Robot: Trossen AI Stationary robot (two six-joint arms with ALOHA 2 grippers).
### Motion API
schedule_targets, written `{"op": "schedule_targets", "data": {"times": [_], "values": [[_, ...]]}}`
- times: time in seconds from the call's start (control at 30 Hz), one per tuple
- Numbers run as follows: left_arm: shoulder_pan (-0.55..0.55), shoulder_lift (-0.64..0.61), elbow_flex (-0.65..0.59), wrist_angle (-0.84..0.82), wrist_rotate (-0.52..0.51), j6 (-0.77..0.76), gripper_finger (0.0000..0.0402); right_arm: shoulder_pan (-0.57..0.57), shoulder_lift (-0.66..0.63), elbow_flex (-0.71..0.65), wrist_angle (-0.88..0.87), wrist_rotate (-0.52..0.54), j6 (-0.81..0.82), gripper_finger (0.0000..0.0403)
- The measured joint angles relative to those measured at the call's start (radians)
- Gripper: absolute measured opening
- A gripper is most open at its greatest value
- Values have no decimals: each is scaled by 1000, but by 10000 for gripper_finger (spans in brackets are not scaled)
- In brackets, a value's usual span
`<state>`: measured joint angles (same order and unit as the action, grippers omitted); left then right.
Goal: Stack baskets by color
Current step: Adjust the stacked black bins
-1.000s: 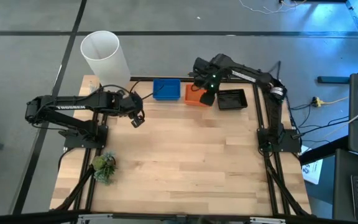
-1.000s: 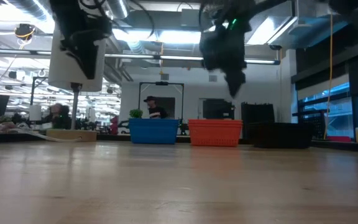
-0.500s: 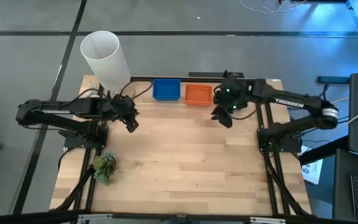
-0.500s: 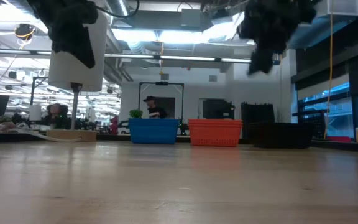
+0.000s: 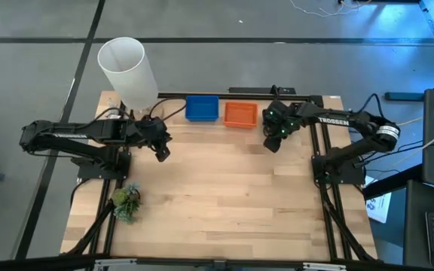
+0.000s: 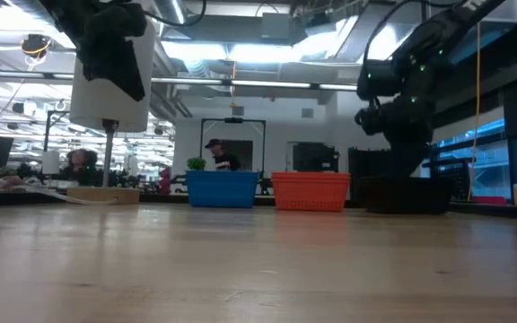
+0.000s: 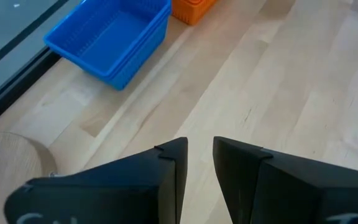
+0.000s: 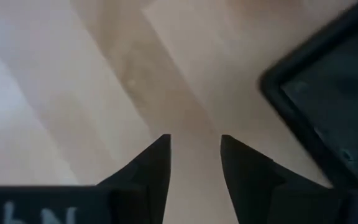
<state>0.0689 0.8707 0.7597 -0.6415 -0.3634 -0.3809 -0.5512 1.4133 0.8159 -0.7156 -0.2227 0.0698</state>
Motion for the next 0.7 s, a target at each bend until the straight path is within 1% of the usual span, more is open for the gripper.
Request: {"op": "schedule_targets", "data": {"times": [0.2,0.33,0.43,0.63,0.7], "values": [[0,0,0,0,1,13,69,-49,50,3,-16,80,-23,139],[0,0,0,0,2,26,69,-64,51,3,-13,91,-30,139],[0,0,0,-1,2,26,69,-73,44,3,-9,121,-40,139],[0,0,0,-1,2,26,69,-80,44,3,34,128,-45,139],[0,0,0,-1,2,26,69,-80,44,4,49,113,-44,139]]}}
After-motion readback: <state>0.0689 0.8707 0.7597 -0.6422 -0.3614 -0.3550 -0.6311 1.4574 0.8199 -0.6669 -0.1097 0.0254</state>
